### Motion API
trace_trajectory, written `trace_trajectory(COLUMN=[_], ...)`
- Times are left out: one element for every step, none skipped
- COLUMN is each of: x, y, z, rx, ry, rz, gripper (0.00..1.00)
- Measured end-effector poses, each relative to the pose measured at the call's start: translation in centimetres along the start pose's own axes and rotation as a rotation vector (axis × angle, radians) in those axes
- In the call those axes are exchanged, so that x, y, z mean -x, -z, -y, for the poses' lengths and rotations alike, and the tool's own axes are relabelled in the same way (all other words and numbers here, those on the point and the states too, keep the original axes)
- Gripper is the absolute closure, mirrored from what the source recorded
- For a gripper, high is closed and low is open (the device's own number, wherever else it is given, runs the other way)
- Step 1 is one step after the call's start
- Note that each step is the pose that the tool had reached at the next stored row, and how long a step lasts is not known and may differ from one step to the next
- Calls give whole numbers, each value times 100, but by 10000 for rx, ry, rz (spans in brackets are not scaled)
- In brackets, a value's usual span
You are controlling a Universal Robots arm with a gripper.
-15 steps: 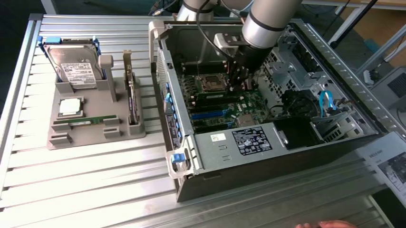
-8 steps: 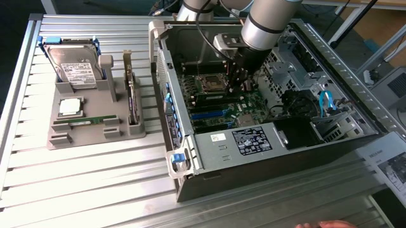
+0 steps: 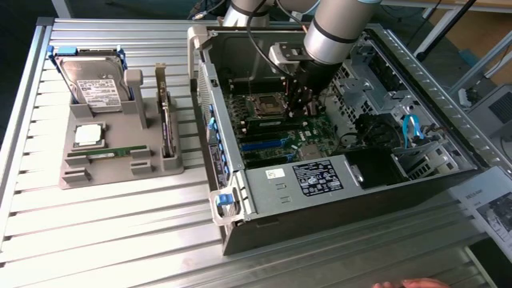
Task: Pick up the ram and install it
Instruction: 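Insert the ram into the slot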
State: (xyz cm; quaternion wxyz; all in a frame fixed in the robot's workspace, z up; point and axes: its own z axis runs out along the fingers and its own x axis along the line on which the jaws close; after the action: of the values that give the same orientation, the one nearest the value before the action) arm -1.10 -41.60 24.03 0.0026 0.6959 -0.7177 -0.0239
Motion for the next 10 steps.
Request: trace_trajectory(x=[0, 0, 0, 0, 0, 0, 0, 0, 0, 0], y=[0, 0, 0, 0, 0, 0, 0, 0, 0, 0], z=[0, 0, 0, 0, 0, 0, 0, 0, 0, 0], rx=[0, 0, 0, -1, 0, 0, 1, 1, 3, 3], ry=[0, 0, 0, 0, 6, 19, 40, 67, 96, 116], rz=[0, -1, -1, 0, -1, -1, -3, -3, -4, -5], gripper=[88, 88, 88, 88, 88, 88, 88, 88, 88, 88])
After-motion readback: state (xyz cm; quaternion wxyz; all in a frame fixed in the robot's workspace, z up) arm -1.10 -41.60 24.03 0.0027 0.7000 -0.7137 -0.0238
